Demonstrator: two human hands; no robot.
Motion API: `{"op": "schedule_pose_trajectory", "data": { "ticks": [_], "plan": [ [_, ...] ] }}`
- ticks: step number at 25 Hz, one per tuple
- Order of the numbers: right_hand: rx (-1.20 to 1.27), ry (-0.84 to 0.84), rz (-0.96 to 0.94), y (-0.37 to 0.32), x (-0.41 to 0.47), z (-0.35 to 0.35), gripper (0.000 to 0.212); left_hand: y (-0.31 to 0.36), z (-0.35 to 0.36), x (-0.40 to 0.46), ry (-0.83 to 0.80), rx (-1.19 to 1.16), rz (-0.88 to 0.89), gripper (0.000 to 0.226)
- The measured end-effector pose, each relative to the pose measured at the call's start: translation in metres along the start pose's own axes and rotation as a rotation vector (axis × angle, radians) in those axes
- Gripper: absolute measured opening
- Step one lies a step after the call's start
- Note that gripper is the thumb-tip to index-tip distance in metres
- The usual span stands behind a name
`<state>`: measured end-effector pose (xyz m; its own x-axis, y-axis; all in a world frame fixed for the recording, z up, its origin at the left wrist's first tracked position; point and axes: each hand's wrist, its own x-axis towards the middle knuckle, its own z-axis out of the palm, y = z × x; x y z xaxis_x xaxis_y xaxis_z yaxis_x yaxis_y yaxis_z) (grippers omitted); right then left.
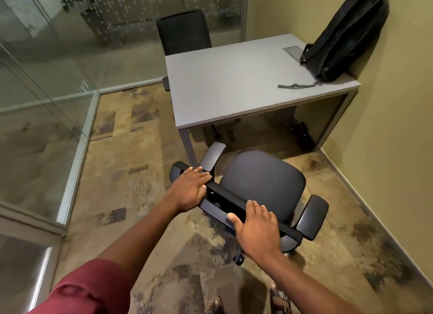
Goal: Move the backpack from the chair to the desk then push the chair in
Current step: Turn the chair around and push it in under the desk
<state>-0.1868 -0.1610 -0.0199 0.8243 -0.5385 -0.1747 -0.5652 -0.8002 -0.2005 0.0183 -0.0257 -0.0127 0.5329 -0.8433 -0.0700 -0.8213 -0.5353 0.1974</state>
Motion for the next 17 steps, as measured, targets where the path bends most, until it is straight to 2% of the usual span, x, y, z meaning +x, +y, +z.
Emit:
{"op": "schedule_pose_trajectory", "data": {
  "ticks": [7, 17],
  "plan": [
    [0.005, 0.039, 0.047, 0.006, -0.003, -0.005, 0.090, -0.010, -0.005, 0.006, -0.027, 0.019, 0.128, 0.072],
    [0.011, 0.095, 0.016, 0.032, 0.016, -0.017, 0.079, 0.009, -0.006, 0.028, 0.075, 0.024, 0.129, 0.057]
  ]
}}
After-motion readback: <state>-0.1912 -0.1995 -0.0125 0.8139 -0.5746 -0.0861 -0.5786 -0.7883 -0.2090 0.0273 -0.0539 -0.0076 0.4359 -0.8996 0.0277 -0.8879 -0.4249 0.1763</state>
